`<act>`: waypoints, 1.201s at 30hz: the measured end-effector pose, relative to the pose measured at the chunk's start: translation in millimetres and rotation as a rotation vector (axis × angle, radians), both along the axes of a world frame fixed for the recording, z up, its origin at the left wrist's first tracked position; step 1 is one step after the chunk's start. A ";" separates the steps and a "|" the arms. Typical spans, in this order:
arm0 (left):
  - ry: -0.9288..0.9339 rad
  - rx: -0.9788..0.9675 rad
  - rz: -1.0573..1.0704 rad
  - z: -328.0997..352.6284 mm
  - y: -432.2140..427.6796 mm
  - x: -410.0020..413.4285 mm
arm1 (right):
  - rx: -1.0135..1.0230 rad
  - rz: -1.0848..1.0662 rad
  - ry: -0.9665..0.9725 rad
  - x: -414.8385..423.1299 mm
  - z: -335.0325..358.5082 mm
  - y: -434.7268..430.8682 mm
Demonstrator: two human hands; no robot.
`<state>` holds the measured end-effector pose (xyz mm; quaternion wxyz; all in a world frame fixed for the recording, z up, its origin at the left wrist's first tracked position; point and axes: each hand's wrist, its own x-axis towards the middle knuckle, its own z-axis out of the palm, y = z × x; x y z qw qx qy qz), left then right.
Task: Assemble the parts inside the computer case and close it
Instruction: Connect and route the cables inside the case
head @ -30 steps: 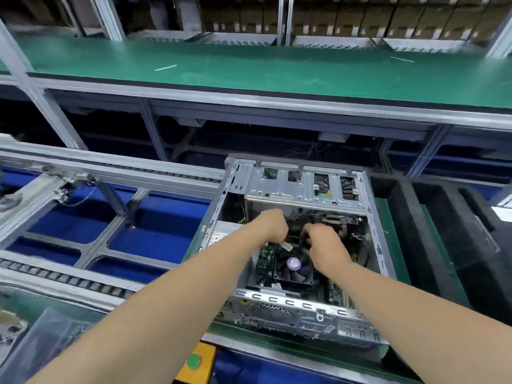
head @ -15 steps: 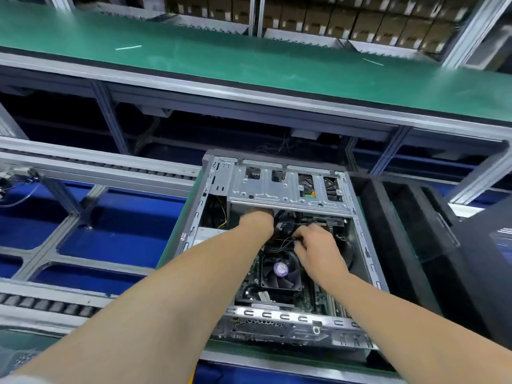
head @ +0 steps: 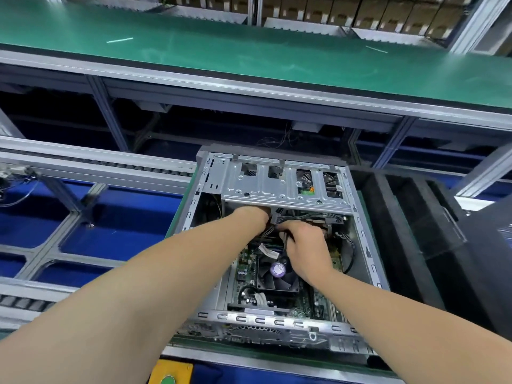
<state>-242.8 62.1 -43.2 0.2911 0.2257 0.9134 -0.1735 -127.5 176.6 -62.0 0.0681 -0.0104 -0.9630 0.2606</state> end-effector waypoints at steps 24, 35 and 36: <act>-0.116 0.077 0.052 0.4 -22.6 -8.9 | -0.075 -0.124 -0.420 -46.2 -18.3 1.2; -0.144 0.126 0.074 -9.9 -23.0 -17.3 | -0.077 -0.212 -0.412 -52.2 -30.4 5.5; -0.165 0.111 0.077 -7.8 -24.2 -17.6 | -0.112 -0.225 -0.410 -53.6 -32.1 6.2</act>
